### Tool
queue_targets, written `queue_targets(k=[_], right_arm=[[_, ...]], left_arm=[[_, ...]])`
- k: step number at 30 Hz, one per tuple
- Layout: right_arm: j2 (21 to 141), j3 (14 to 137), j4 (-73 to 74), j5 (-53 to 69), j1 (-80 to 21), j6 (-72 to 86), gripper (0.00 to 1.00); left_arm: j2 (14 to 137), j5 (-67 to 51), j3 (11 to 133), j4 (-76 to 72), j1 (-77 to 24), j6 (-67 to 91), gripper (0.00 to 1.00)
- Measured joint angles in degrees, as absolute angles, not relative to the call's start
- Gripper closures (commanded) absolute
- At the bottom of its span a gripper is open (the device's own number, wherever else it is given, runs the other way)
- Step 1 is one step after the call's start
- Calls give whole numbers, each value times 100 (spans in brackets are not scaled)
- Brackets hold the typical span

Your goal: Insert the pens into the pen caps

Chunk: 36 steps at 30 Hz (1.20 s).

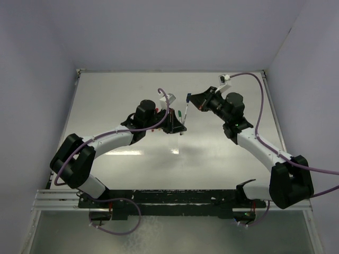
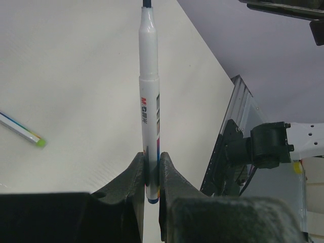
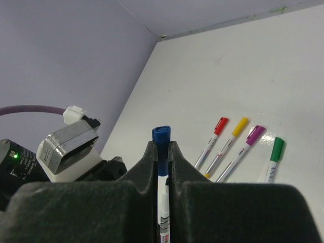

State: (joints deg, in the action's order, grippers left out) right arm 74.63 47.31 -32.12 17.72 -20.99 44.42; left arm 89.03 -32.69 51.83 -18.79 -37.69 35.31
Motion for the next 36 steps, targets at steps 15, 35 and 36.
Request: queue_targets(k=[15, 35, 36], right_arm=[[7461, 4626, -3183, 1772, -2099, 4440, 100], [7461, 4453, -3203, 1949, -2222, 4469, 100], [7461, 4451, -3203, 1959, -2237, 4469, 100]], left_arm=[[8901, -3221, 5183, -1883, -3769, 3531, 100], [8914, -3107, 5199, -1944, -3769, 3538, 100], [8919, -3105, 5201, -1964, -3769, 3538, 100]])
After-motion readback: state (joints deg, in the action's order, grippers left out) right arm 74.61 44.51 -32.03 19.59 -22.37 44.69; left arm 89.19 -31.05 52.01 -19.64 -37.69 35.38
